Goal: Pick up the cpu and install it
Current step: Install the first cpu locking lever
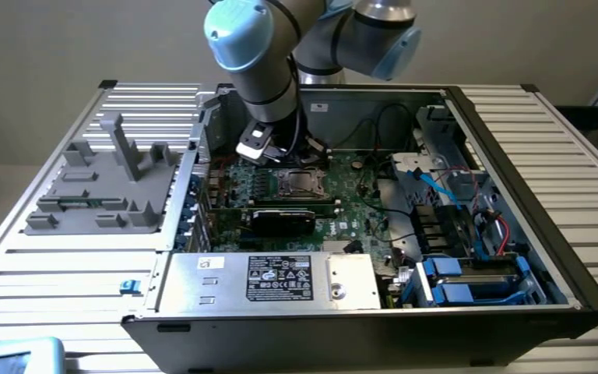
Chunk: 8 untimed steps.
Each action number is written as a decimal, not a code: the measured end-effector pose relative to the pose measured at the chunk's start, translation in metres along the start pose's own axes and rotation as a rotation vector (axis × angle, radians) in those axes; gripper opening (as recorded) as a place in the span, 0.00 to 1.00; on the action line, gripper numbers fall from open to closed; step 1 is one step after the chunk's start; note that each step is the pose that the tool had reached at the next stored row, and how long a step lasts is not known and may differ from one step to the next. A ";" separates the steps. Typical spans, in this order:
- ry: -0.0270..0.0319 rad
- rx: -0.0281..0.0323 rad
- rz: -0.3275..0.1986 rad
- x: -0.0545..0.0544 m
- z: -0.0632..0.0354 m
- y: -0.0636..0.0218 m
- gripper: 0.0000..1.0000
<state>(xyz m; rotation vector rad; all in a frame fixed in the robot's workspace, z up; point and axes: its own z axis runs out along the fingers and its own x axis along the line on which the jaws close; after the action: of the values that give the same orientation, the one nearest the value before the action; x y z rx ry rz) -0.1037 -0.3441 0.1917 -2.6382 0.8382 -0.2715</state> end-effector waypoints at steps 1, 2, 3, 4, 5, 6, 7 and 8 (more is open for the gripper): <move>0.0000 -0.0002 0.001 0.000 0.0002 -0.0003 0.11; -0.0002 -0.0006 0.002 0.001 0.0003 -0.0006 0.11; -0.0005 -0.0010 0.002 0.001 0.0005 -0.0009 0.11; -0.0011 -0.0017 0.003 0.002 0.0006 -0.0012 0.11; -0.0020 -0.0025 0.003 0.002 0.0008 -0.0013 0.11; -0.0029 -0.0031 0.004 0.003 0.0008 -0.0013 0.11; -0.0036 -0.0037 0.004 0.003 0.0009 -0.0014 0.11; -0.0039 -0.0041 0.005 0.003 0.0009 -0.0014 0.11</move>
<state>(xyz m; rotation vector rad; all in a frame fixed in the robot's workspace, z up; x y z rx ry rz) -0.1004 -0.3445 0.1916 -2.6393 0.8444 -0.2636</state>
